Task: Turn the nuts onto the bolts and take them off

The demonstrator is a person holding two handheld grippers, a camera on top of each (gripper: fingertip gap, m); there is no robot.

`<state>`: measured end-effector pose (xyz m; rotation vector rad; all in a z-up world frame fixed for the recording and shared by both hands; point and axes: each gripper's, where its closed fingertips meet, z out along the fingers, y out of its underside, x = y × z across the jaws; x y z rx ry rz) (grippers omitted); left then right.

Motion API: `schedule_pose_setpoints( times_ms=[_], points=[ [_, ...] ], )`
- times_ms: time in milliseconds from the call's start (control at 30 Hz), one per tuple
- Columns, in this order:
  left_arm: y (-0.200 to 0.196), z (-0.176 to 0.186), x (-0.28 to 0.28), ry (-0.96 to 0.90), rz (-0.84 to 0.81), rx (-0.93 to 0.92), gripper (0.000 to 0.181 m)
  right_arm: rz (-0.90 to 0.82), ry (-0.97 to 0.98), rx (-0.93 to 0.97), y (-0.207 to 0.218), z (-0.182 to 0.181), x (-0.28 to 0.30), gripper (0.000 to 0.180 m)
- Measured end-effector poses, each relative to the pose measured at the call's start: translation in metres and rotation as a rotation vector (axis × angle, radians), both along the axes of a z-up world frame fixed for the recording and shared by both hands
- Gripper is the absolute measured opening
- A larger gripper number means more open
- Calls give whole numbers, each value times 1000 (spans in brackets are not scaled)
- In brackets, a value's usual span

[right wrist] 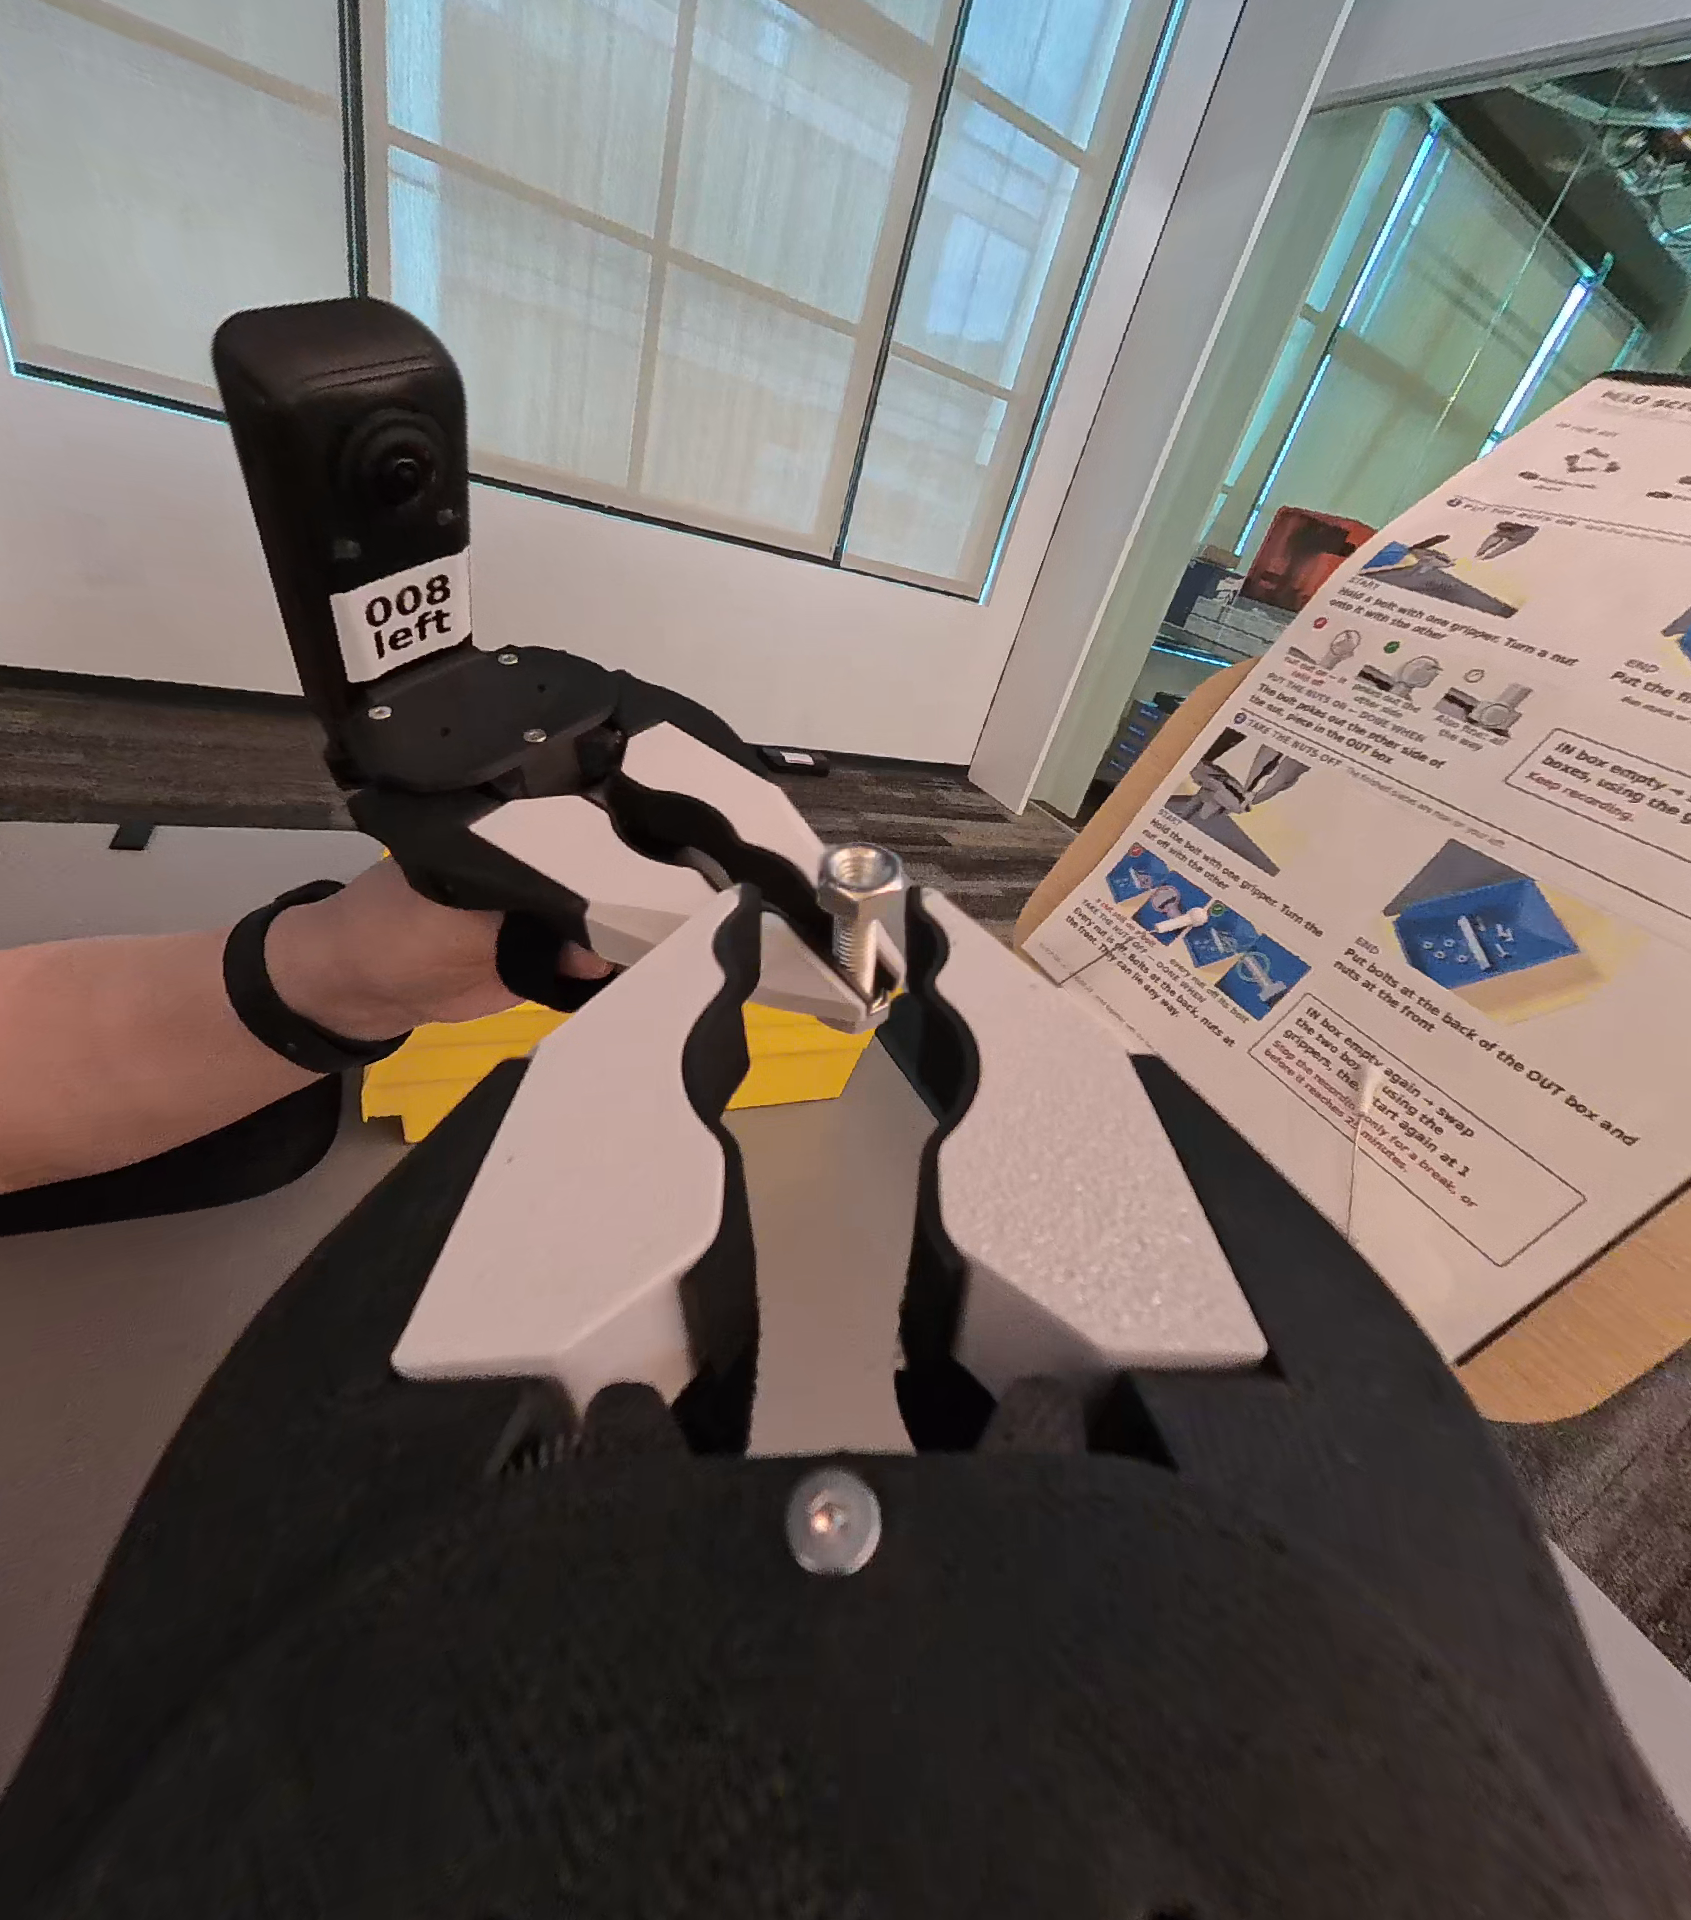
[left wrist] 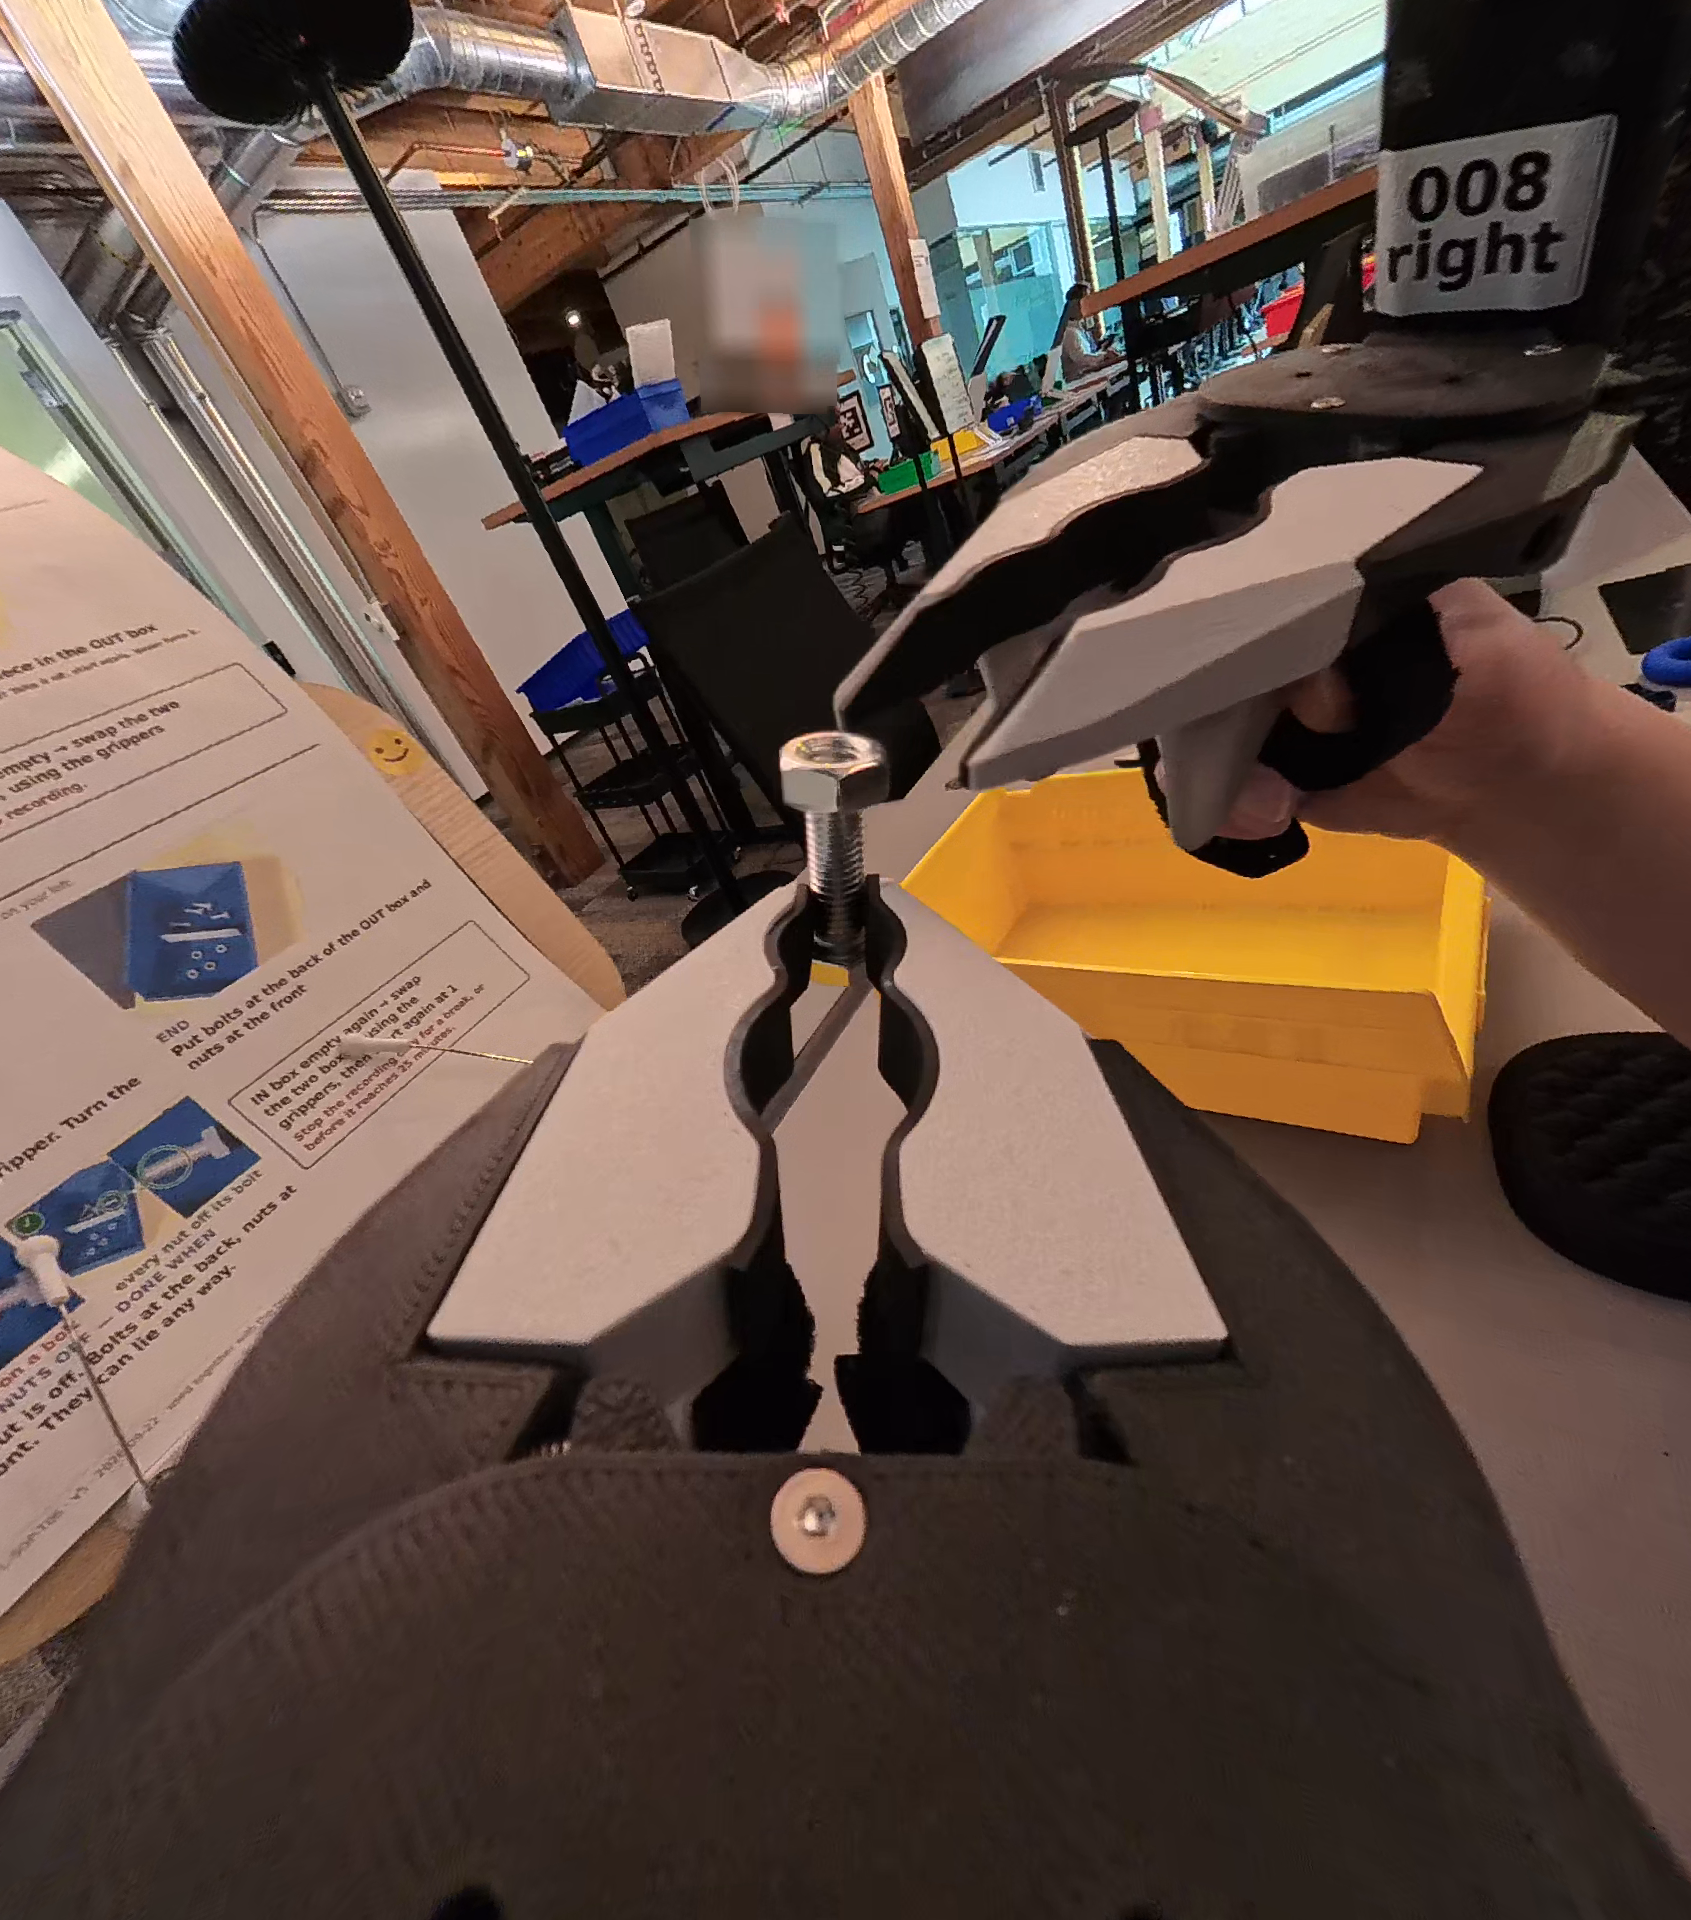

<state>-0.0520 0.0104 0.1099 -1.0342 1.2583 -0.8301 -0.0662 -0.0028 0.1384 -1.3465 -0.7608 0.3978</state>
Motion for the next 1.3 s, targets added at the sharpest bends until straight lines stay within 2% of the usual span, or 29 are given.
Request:
schedule_pose_setpoints(
  times_ms=[400,800,1100,1300],
  points=[
    [6,-1,-1,-1,23,-22,7,-11,-32,-1,2,-4,-4,23],
    [-7,-7,5,25,-52,-50,7,-11,4,3,7,-5,4,24],
    [1,-3,1,9,-28,-75,7,9,-48,21,1,-6,-4,22],
    [-3,-2,1,8,-46,-72,7,-15,-11,27,3,-2,1,22]
  ],
)
